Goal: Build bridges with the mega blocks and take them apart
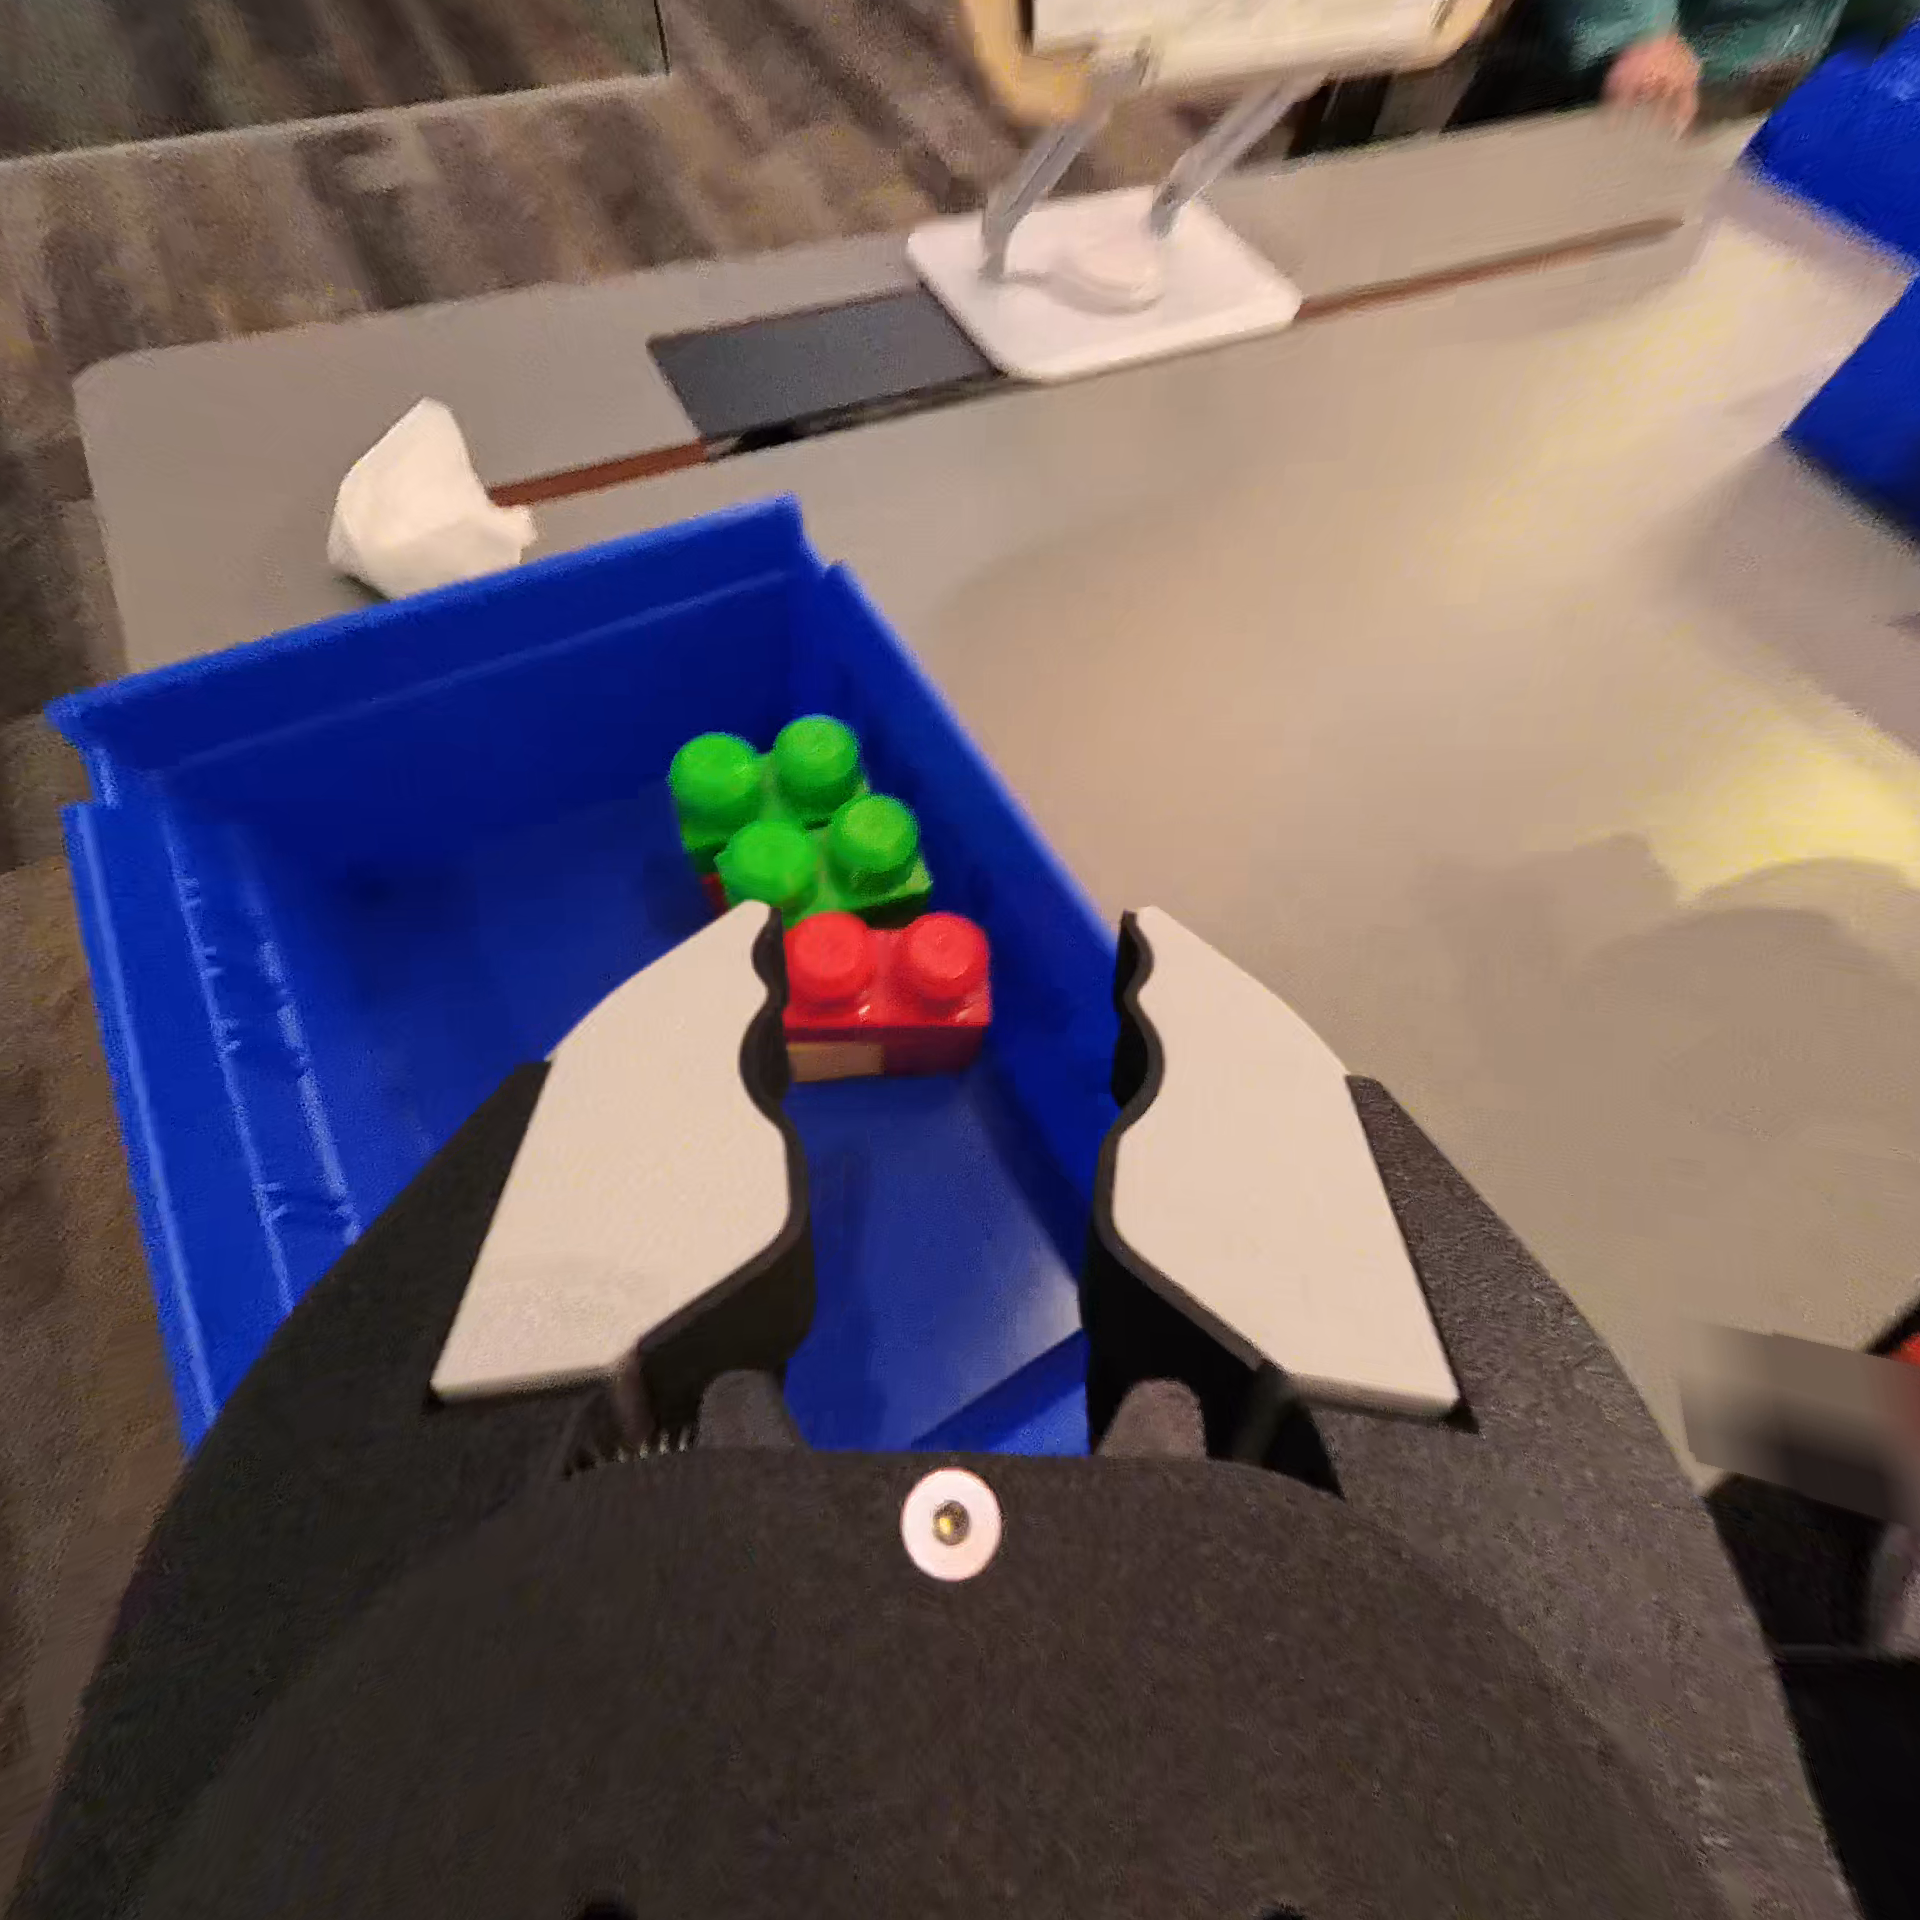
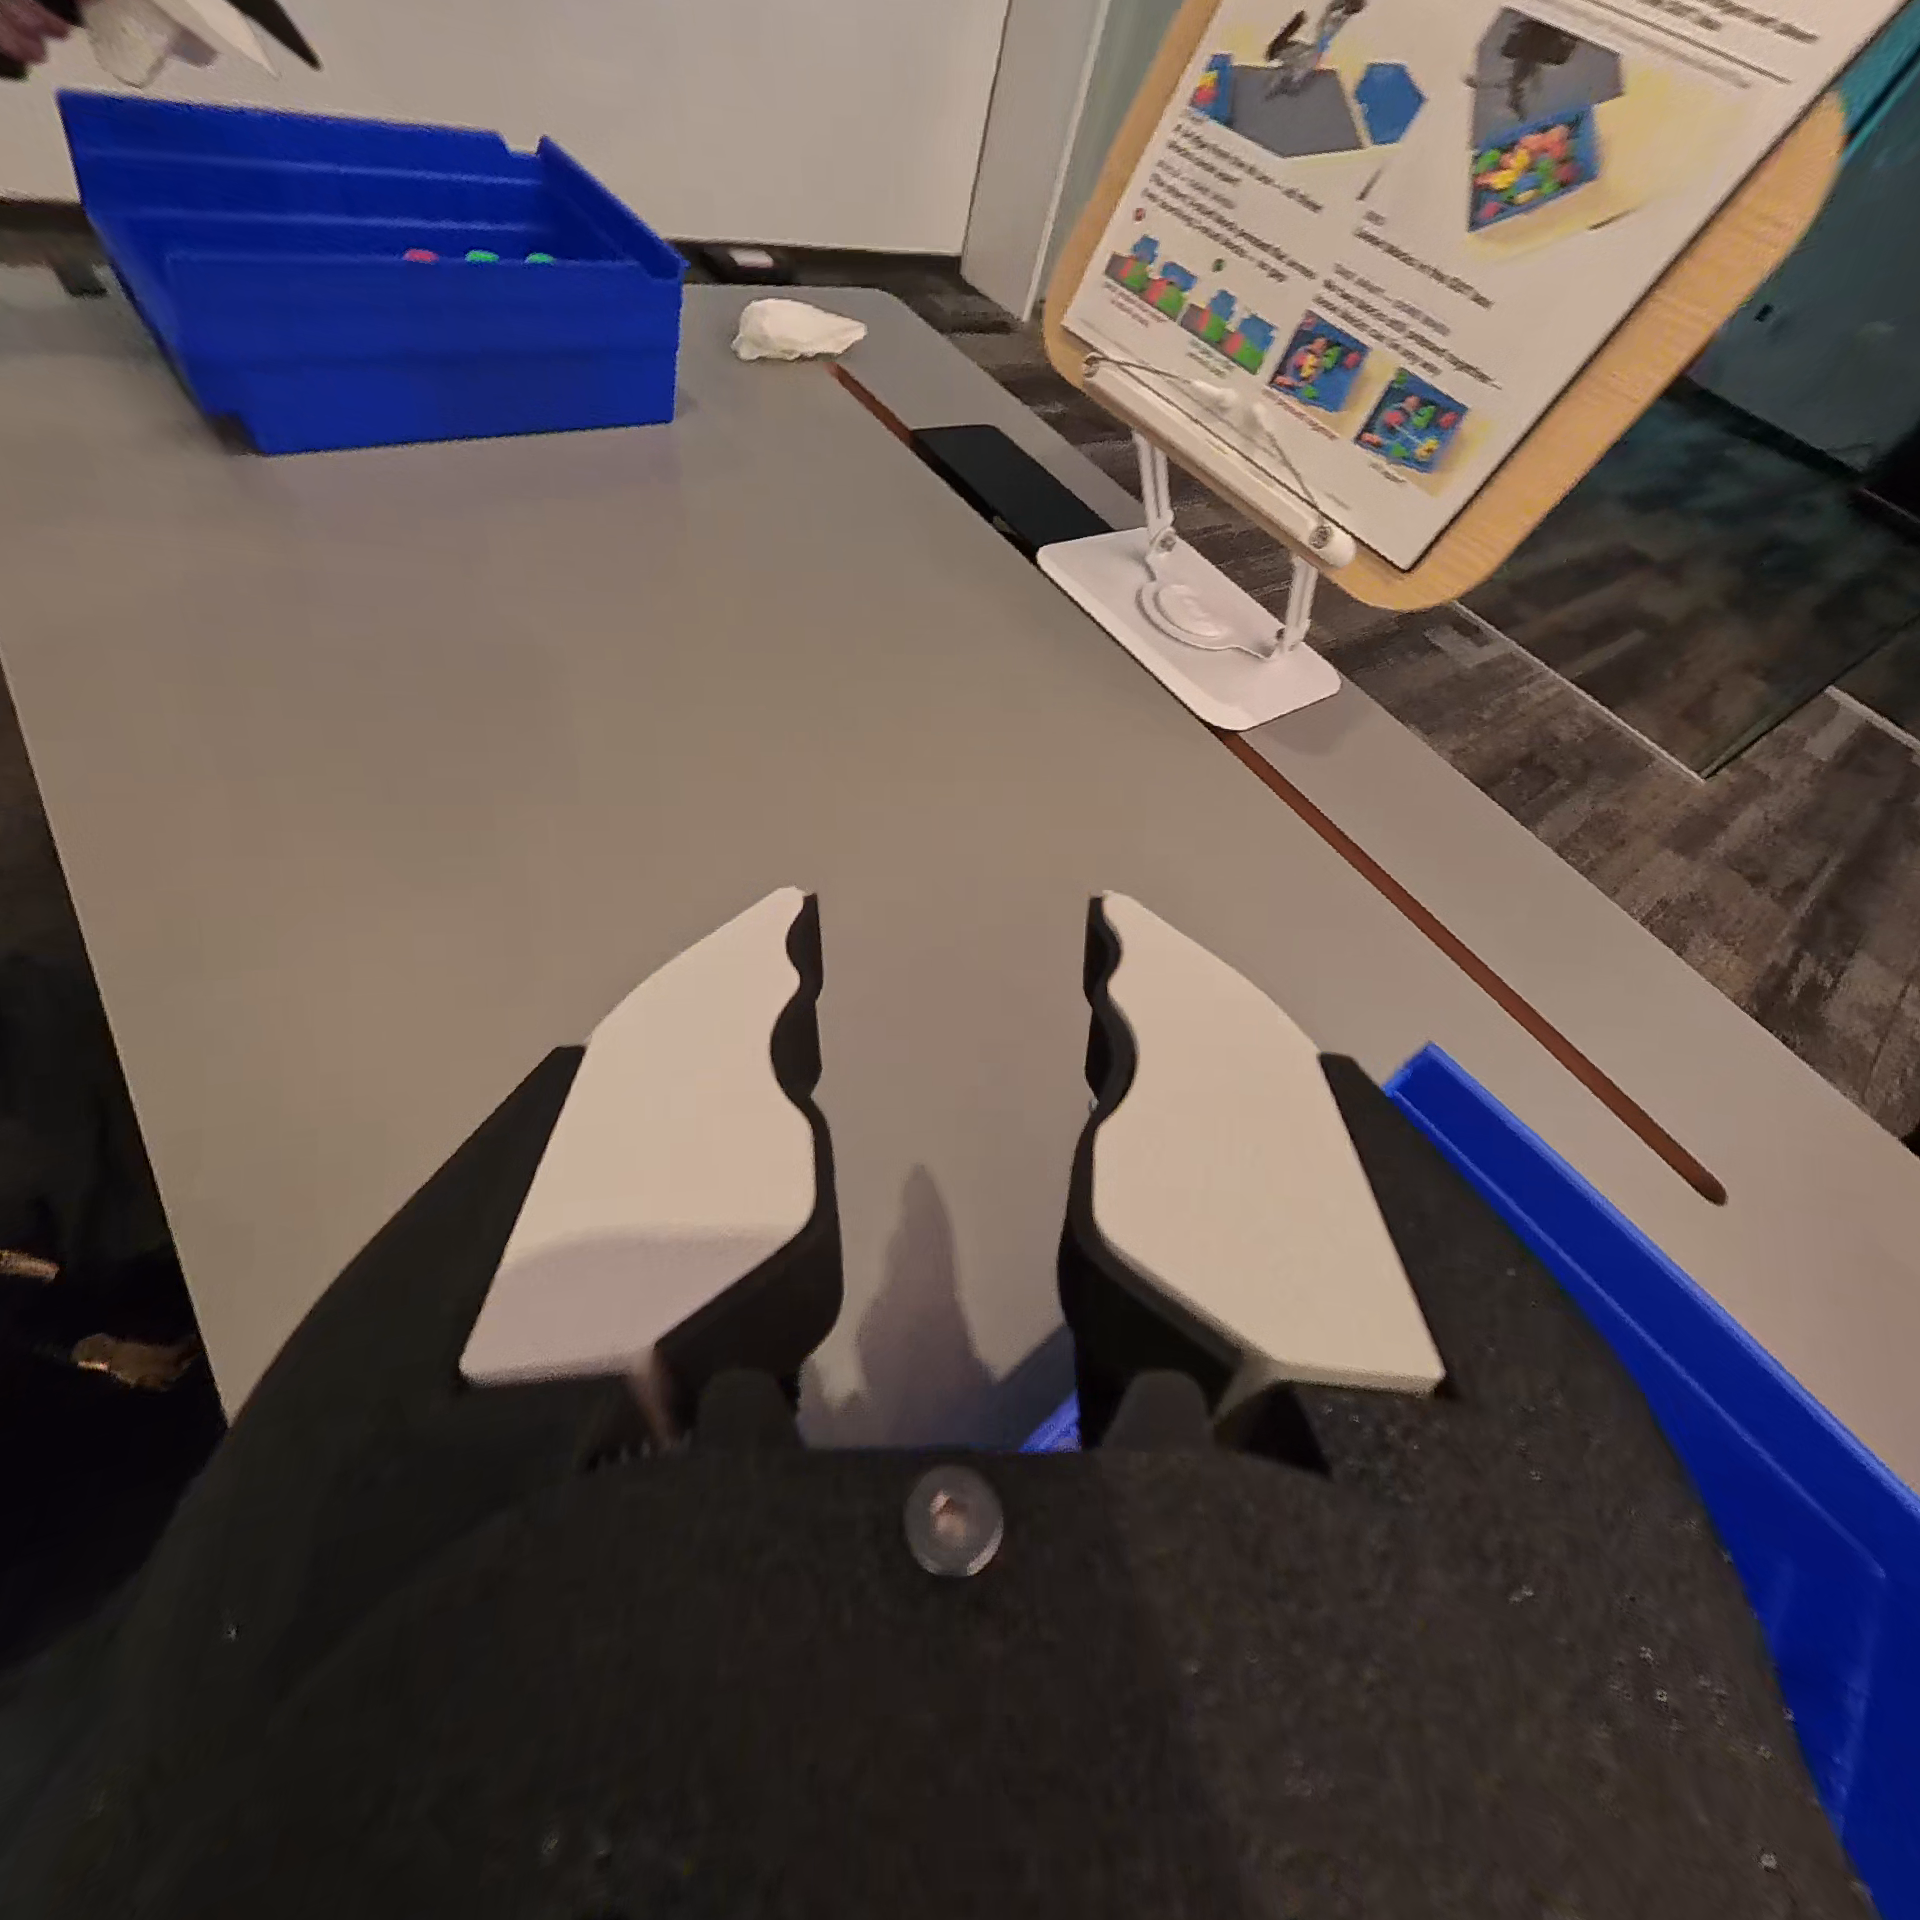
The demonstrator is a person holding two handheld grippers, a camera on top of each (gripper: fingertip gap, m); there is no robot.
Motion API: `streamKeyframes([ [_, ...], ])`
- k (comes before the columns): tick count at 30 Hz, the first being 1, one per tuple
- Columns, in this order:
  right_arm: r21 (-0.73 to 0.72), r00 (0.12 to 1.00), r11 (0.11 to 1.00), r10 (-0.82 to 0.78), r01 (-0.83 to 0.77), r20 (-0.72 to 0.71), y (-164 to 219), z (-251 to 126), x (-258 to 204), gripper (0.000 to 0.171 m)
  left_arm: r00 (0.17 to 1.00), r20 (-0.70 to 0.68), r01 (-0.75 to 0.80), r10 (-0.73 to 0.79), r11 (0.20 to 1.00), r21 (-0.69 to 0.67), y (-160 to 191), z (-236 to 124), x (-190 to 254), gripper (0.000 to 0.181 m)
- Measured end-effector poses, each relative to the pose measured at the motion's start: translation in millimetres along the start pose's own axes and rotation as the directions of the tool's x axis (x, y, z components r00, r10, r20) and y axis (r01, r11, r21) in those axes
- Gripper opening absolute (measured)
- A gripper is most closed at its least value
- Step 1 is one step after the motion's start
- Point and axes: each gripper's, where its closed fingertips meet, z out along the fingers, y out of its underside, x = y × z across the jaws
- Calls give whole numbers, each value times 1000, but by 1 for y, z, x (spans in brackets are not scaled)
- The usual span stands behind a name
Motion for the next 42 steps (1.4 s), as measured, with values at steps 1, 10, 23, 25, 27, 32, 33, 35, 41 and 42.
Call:
streamKeyframes([
  [1, -9, 1000, 1000, -14, 14, 12, -1, 3, -4, 48, 999, 27, -46, 47, 998, -37, 11, 7, -7, 61],
  [10, -66, 997, 997, 31, -27, 64, 2, 17, -20, 48, 763, -103, -638, 638, 718, -279, 43, 46, -13, 60],
  [23, -137, 988, 981, 146, -138, 51, 16, 29, -34, 48, 556, -445, -827, 702, 413, -382, 74, 73, -20, 50],
  [25, -149, 987, 979, 150, -140, 55, 16, 36, -37, 48, 551, -465, -831, 693, 404, -383, 79, 72, -20, 47],
  [27, -159, 987, 978, 146, -134, 62, 15, 43, -39, 48, 551, -463, -831, 694, 407, -379, 82, 71, -20, 47],
  [32, -165, 984, 978, 144, -126, 102, 7, 66, -45, 48, 594, -474, -801, 651, 420, -427, 99, 70, -26, 41],
  [33, -167, 984, 978, 142, -122, 111, 6, 72, -47, 47, 600, -464, -795, 652, 423, -434, 102, 72, -27, 42],
  [35, -174, 981, 978, 138, -113, 135, 5, 82, -52, 48, 628, -449, -775, 635, 461, -432, 104, 73, -26, 41],
  [41, -198, 974, 978, 109, -69, 200, 1, 102, -70, 48, 744, -376, -668, 552, 629, -398, 92, 60, -24, 39],
  [42, -198, 972, 978, 106, -64, 211, 1, 106, -73, 47, 774, -349, -632, 528, 674, -382, 85, 55, -24, 39],
])
